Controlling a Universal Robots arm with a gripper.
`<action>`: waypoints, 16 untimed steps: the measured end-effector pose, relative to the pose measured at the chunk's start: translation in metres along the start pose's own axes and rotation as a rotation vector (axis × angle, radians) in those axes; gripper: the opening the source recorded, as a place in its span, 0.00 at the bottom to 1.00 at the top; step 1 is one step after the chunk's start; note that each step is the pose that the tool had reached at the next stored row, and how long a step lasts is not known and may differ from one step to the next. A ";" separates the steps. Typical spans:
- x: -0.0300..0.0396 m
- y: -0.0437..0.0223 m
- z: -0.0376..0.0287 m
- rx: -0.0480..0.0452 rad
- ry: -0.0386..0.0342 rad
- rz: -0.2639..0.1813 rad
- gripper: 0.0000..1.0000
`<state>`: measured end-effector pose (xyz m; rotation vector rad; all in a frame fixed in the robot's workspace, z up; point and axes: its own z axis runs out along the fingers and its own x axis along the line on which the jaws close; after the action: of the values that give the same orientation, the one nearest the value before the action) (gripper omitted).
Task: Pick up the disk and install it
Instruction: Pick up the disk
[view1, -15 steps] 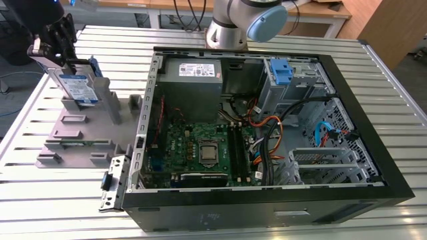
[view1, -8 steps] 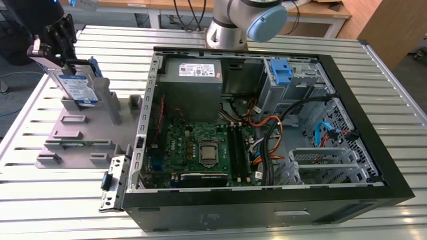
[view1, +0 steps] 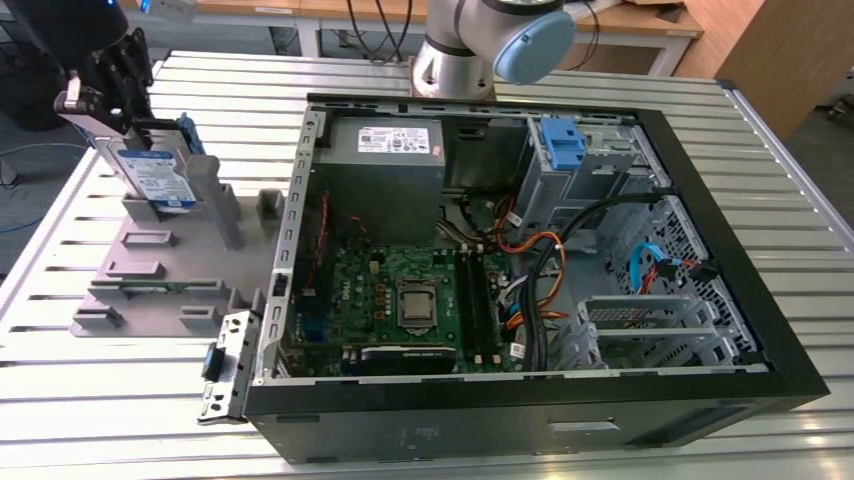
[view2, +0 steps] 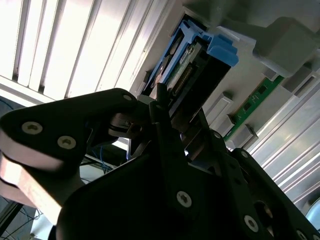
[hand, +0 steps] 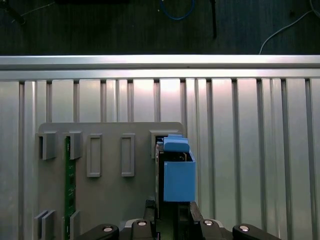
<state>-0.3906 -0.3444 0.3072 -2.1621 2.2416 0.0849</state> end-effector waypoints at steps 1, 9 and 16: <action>0.0000 0.0000 -0.0003 0.0000 0.0000 0.000 0.35; -0.0007 0.0003 -0.0125 0.0001 0.0000 0.000 0.35; -0.0010 0.0004 -0.0170 0.0002 -0.0001 0.000 0.35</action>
<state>-0.3906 -0.3444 0.3242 -2.1619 2.2415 0.0848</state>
